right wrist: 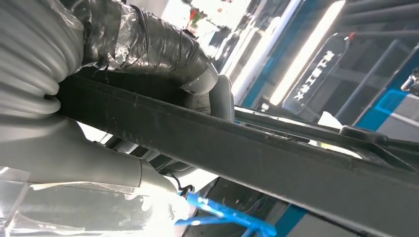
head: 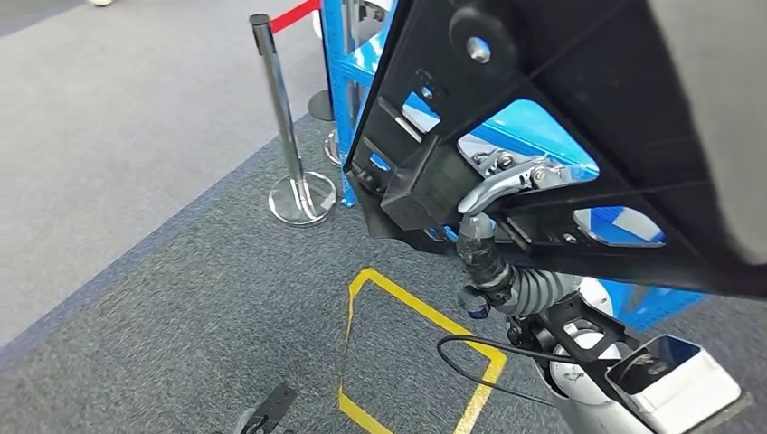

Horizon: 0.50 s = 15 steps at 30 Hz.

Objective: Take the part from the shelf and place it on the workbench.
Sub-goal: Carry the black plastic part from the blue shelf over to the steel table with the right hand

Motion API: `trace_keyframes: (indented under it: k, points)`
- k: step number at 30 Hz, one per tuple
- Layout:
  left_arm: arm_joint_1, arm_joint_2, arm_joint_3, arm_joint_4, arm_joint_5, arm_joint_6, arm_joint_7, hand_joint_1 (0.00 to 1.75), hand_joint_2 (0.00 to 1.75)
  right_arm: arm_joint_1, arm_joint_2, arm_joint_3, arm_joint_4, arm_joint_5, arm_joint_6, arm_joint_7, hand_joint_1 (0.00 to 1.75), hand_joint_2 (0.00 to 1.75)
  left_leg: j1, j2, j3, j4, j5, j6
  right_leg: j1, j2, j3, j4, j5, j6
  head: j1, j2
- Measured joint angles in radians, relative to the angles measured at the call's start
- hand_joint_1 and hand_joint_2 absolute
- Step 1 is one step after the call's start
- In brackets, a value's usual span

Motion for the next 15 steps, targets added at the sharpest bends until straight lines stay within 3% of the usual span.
trace_keyframes:
  k: [2, 4, 6, 7, 9, 10, 12, 13, 14, 15]
  points:
    - [-0.001, 0.0, 0.0, 0.0, 0.0, 0.0, 0.0, 0.0, 1.75, 0.0, 0.0, 0.0, 0.0, 0.0, 0.0, 0.0, 1.75, 1.75, -0.001, -0.026, -0.007, 0.015, -0.007, -0.005, -0.003, 0.043, 0.048, -0.121, 0.056, -0.006, 0.0, 0.0]
    - [-0.001, -0.001, 0.0, 0.0, 0.0, 0.0, 0.0, 0.0, 1.75, -0.001, 0.0, 0.0, 0.0, 0.0, 0.0, 0.0, 1.75, 1.75, 0.002, -0.047, -0.02, 0.024, -0.009, -0.015, -0.004, 0.072, 0.068, -0.169, 0.061, -0.007, 0.0, 0.0]
    - [0.002, 0.001, 0.0, 0.0, 0.0, 0.001, 0.001, 0.0, 1.75, -0.001, 0.0, 0.0, 0.0, -0.002, 0.001, 0.001, 1.75, 1.75, 0.007, -0.065, -0.027, 0.024, -0.007, -0.026, -0.005, 0.056, 0.072, -0.177, 0.061, -0.009, 0.001, 0.0]
    - [0.005, 0.001, 0.0, 0.0, -0.001, 0.002, 0.001, 0.0, 1.75, -0.002, 0.0, 0.0, 0.0, -0.004, 0.003, 0.001, 1.75, 1.75, 0.006, -0.057, -0.031, 0.029, -0.011, -0.032, -0.006, 0.046, 0.076, -0.182, 0.063, -0.013, 0.001, 0.0]
    - [0.005, 0.003, 0.0, 0.0, -0.004, 0.007, 0.002, 0.0, 1.75, -0.003, 0.0, 0.0, 0.0, -0.008, 0.007, 0.0, 1.75, 1.75, 0.004, -0.008, -0.058, 0.084, -0.042, -0.045, -0.012, 0.021, 0.084, -0.191, 0.064, -0.02, -0.007, 0.0]
    - [0.003, 0.002, 0.0, 0.0, -0.005, 0.011, 0.001, 0.0, 1.75, -0.003, 0.0, 0.0, 0.0, -0.01, 0.009, 0.0, 1.75, 1.75, 0.005, 0.024, -0.085, 0.139, -0.067, -0.053, -0.011, 0.008, 0.087, -0.193, 0.063, -0.022, -0.011, 0.0]
    - [0.001, 0.001, 0.0, 0.0, -0.006, 0.015, -0.001, 0.0, 1.75, -0.002, 0.0, 0.0, 0.0, -0.012, 0.011, 0.0, 1.75, 1.75, 0.011, 0.052, -0.147, 0.253, -0.108, -0.063, -0.01, -0.018, 0.088, -0.192, 0.061, -0.025, -0.014, 0.0]
    - [0.001, 0.001, 0.0, 0.0, -0.006, 0.016, -0.001, 0.0, 1.75, -0.001, 0.0, 0.0, 0.0, -0.013, 0.011, 0.0, 1.75, 1.75, 0.014, 0.057, -0.163, 0.279, -0.109, -0.066, -0.01, -0.03, 0.088, -0.192, 0.059, -0.025, -0.015, 0.0]
    - [0.002, 0.001, 0.0, 0.0, -0.006, 0.016, -0.001, 0.0, 1.75, 0.0, 0.0, 0.0, 0.0, -0.013, 0.011, 0.0, 1.75, 1.75, 0.016, 0.059, -0.161, 0.269, -0.091, -0.068, -0.01, -0.042, 0.089, -0.192, 0.057, -0.025, -0.015, 0.0]
    - [0.002, 0.001, 0.0, 0.0, -0.007, 0.017, -0.001, 0.0, 1.75, 0.0, 0.0, 0.0, 0.0, -0.013, 0.011, -0.001, 1.75, 1.75, 0.017, 0.065, -0.139, 0.224, -0.059, -0.068, -0.01, -0.053, 0.092, -0.192, 0.055, -0.024, -0.015, 0.0]
